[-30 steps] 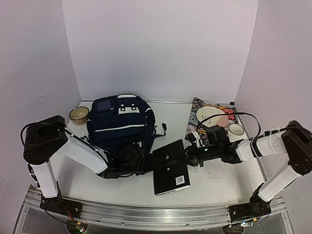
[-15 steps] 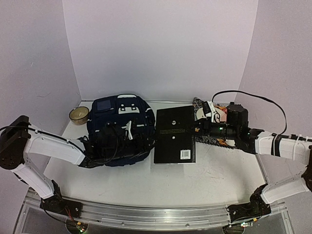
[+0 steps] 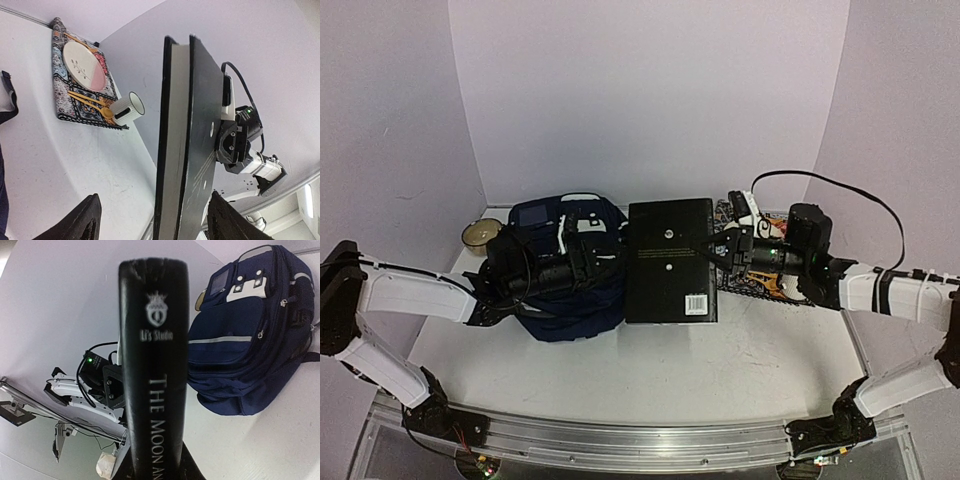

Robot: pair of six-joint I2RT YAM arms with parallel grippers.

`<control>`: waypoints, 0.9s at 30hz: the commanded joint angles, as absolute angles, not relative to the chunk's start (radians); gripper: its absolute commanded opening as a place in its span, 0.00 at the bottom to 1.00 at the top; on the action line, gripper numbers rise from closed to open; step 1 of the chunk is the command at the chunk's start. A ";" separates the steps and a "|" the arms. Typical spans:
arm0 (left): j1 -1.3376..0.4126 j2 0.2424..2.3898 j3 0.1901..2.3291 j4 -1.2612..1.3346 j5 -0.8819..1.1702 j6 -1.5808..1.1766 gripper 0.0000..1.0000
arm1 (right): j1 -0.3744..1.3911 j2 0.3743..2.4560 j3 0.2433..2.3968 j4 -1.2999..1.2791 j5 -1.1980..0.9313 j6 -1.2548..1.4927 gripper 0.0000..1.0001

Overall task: Pack the student bag
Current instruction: Pass from the right arm to the left

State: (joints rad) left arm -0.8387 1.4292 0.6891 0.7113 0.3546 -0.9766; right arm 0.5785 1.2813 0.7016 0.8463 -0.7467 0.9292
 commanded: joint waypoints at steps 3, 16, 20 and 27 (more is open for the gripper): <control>-0.838 1.482 0.770 0.847 0.550 -0.976 0.73 | 0.590 1.321 0.804 1.133 -0.848 1.010 0.00; -0.822 1.482 0.795 0.896 0.603 -1.010 0.28 | 0.608 1.420 0.831 1.176 -0.867 0.985 0.01; -0.822 1.446 0.753 0.914 0.568 -1.024 0.05 | 0.613 1.448 0.825 1.189 -0.837 0.973 0.09; -0.821 1.362 0.672 0.947 0.446 -1.082 0.00 | 0.616 1.442 0.780 1.196 -0.735 0.963 0.50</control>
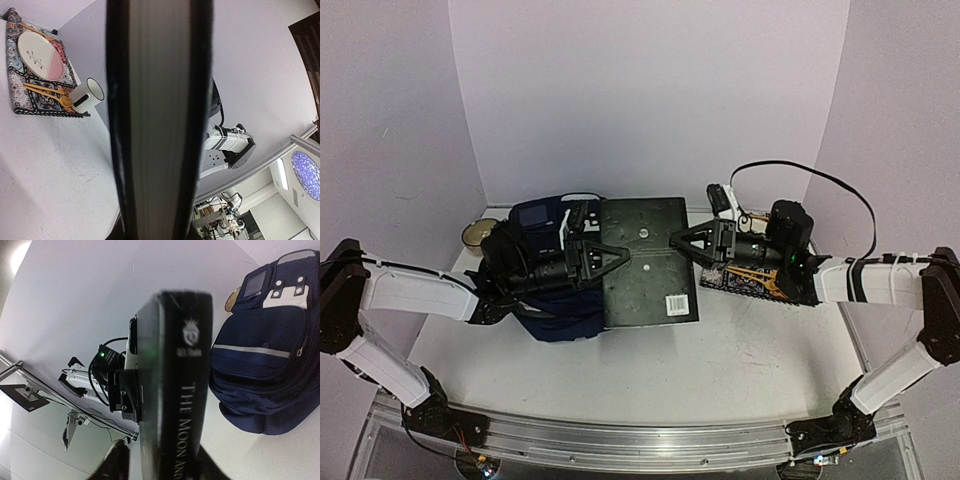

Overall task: Pack the student bag
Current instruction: Pass from the right arm to the left, then pass from the left arm to the right

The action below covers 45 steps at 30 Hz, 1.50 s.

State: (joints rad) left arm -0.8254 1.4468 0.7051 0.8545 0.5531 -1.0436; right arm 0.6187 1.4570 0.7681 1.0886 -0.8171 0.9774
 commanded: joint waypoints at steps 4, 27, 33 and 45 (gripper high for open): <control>-0.822 1.309 0.608 0.987 0.282 -1.121 0.00 | 0.623 1.417 0.713 1.233 -0.634 0.994 0.68; -0.860 1.448 0.580 1.398 -0.034 -1.297 0.00 | 0.879 1.629 0.650 1.692 -0.305 1.136 0.97; -0.895 1.499 0.575 1.441 -0.099 -1.315 0.00 | 0.892 1.688 0.692 1.793 -0.326 1.142 0.94; -0.918 1.501 0.542 1.502 -0.175 -1.330 0.00 | 0.894 1.664 0.695 1.832 -0.335 1.129 0.93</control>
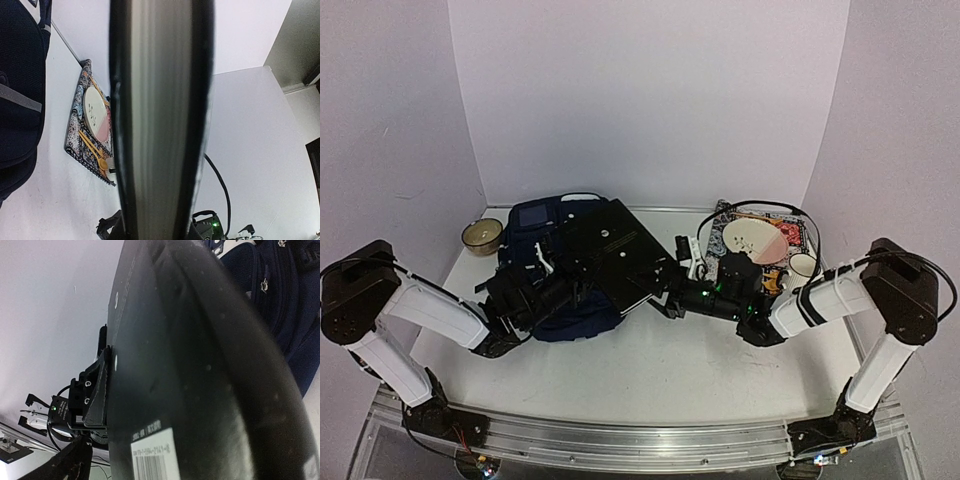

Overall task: Pack the student bag
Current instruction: Pass from the left arm to the right

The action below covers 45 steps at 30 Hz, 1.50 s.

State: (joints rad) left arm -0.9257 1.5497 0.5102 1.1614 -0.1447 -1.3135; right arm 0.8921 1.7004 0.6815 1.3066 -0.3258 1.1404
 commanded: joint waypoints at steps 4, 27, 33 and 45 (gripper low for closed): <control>-0.923 1.541 0.560 1.512 -0.128 -1.399 0.00 | 0.894 1.679 0.734 1.844 -0.349 1.134 0.85; -0.867 1.405 0.289 1.542 -0.209 -1.301 0.45 | 0.892 1.654 0.682 1.963 -0.323 1.118 0.00; -0.824 1.216 0.261 1.242 -0.153 -1.151 0.61 | 0.874 1.627 0.634 1.963 -0.300 1.123 0.00; -0.824 0.946 0.656 0.062 -0.283 -0.592 0.69 | 0.809 1.580 0.547 1.963 -0.298 1.142 0.00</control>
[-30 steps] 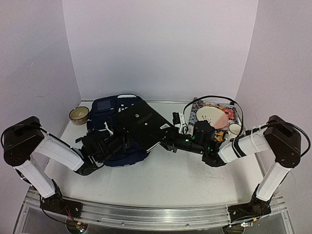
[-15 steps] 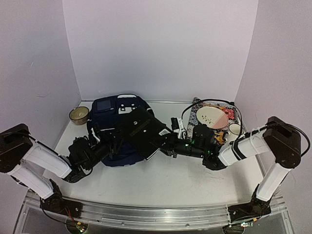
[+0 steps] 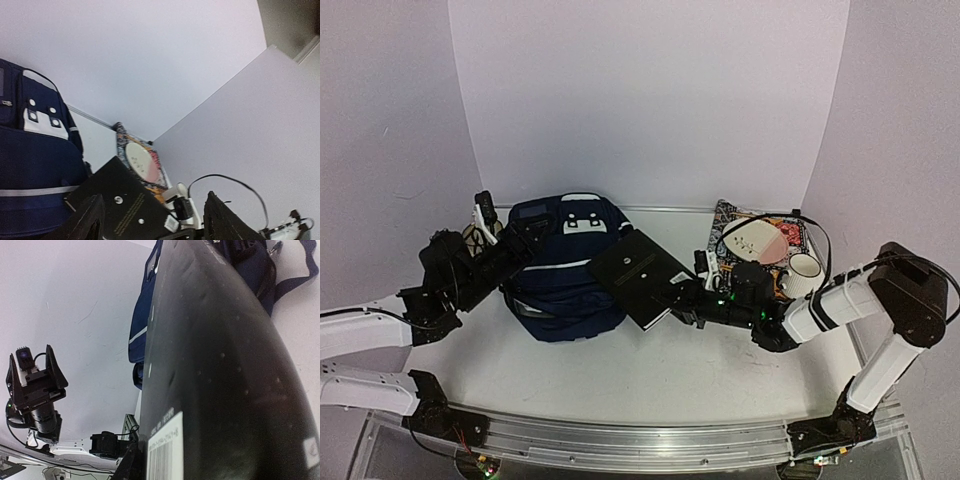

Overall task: Pack the student bag
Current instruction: Pass from the left arm to the right

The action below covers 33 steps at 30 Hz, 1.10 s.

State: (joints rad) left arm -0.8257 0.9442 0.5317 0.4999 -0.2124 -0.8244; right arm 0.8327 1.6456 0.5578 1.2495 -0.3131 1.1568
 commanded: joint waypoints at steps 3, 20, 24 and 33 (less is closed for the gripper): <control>-0.824 0.990 0.751 -0.112 -0.295 -0.497 0.69 | 0.780 1.561 0.524 1.962 -0.300 1.152 0.00; -0.909 1.385 1.092 -0.537 -0.344 -0.213 0.67 | 0.653 1.454 0.409 1.924 -0.339 1.192 0.00; -0.927 1.493 1.155 -0.564 -0.362 -0.154 0.67 | 0.647 1.447 0.404 1.923 -0.350 1.202 0.00; -0.928 1.652 1.230 -0.653 -0.382 -0.133 0.64 | 0.644 1.420 0.382 1.922 -0.352 1.200 0.00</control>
